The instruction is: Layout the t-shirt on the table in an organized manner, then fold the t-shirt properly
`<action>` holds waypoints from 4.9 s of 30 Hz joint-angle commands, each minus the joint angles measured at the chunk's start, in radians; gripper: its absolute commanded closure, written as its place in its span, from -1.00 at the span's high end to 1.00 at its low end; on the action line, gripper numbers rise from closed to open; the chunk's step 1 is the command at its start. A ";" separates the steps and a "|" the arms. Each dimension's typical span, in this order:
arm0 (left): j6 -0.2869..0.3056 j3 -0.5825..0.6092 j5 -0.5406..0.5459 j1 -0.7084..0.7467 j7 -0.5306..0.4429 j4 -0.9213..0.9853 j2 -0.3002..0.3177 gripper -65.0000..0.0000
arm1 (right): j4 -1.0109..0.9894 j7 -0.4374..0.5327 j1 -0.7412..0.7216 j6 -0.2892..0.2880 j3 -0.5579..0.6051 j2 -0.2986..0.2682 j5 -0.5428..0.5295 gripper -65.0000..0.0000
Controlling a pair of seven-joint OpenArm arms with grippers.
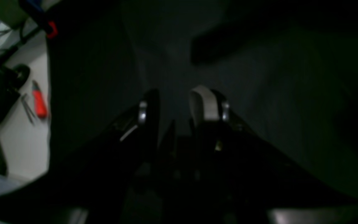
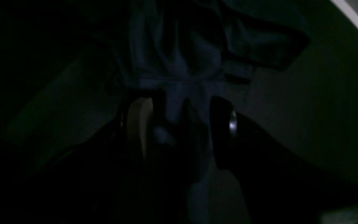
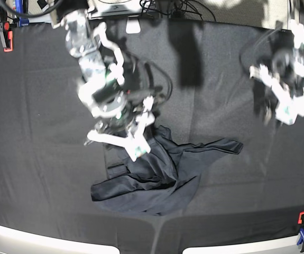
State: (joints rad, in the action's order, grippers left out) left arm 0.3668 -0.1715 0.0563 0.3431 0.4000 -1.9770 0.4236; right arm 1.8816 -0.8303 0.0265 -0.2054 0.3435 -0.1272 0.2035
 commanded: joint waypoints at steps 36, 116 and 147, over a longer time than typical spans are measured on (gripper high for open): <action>-0.056 0.633 -0.336 -0.715 -0.126 0.763 0.009 -0.44 | 0.083 0.037 0.187 0.004 -0.356 0.000 -0.002 -0.11; -0.071 0.314 0.077 -0.387 -0.034 0.343 0.075 -1.00 | -0.411 0.099 -0.176 0.093 -0.043 0.169 0.130 -0.26; -0.071 0.315 0.113 -0.315 -0.034 0.349 0.069 -0.59 | 0.385 -0.149 0.139 0.074 -0.517 0.078 0.261 -1.00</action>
State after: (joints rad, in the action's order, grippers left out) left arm 0.3027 0.1505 0.1616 0.0437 0.3908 -1.6115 0.4808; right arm 2.2486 -0.9951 0.1730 -0.1360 -0.1768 -0.0448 0.4534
